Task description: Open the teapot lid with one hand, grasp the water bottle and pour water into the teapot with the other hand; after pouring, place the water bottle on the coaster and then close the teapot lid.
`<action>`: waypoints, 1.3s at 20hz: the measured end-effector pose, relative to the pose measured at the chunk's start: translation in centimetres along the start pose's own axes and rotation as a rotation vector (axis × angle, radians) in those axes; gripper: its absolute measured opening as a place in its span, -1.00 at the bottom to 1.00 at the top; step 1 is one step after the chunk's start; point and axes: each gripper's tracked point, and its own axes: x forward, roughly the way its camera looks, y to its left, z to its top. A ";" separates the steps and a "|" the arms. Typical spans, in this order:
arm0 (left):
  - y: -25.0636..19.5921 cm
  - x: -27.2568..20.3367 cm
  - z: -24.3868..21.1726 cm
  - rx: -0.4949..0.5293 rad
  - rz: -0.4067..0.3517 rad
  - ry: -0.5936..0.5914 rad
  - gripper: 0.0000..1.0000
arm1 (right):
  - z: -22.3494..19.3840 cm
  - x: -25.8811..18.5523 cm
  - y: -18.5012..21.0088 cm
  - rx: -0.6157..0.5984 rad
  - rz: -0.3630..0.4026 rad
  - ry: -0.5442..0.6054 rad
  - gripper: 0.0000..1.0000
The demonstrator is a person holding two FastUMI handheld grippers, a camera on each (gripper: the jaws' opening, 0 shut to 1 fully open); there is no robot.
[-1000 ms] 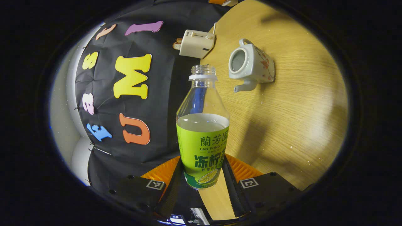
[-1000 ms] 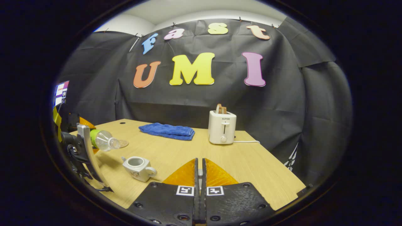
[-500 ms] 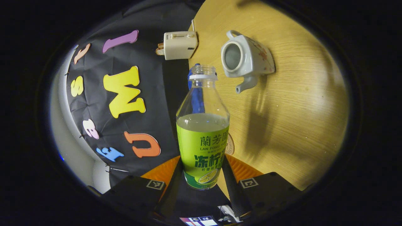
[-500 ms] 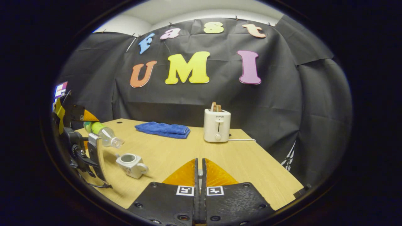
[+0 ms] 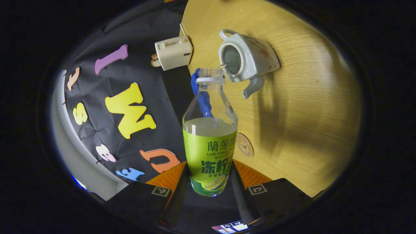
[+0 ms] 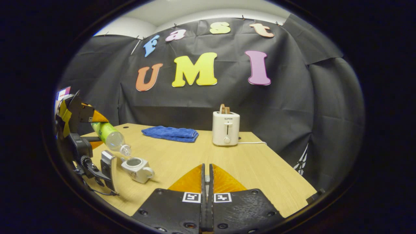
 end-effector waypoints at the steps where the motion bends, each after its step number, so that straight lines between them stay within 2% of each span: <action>1: 0.3 -0.1 0.1 0.015 0.007 0.001 0.44 | 0.0 -0.1 -0.1 0.001 0.001 -0.001 -1.00; 7: 1.2 0.0 -0.2 0.078 0.025 0.015 0.43 | -0.1 -0.1 -0.1 0.004 0.008 -0.001 -1.00; 8: 1.3 -0.1 -0.3 0.085 0.028 0.018 0.38 | -0.1 -0.1 0.0 0.004 0.009 -0.001 -1.00; 17: 2.7 -0.5 0.0 0.148 0.054 0.027 0.43 | 0.0 -0.3 0.1 -0.002 0.012 -0.005 -1.00; 26: 3.0 -0.1 0.5 0.155 0.057 0.028 0.43 | -0.1 -0.3 0.0 0.002 0.012 -0.001 -1.00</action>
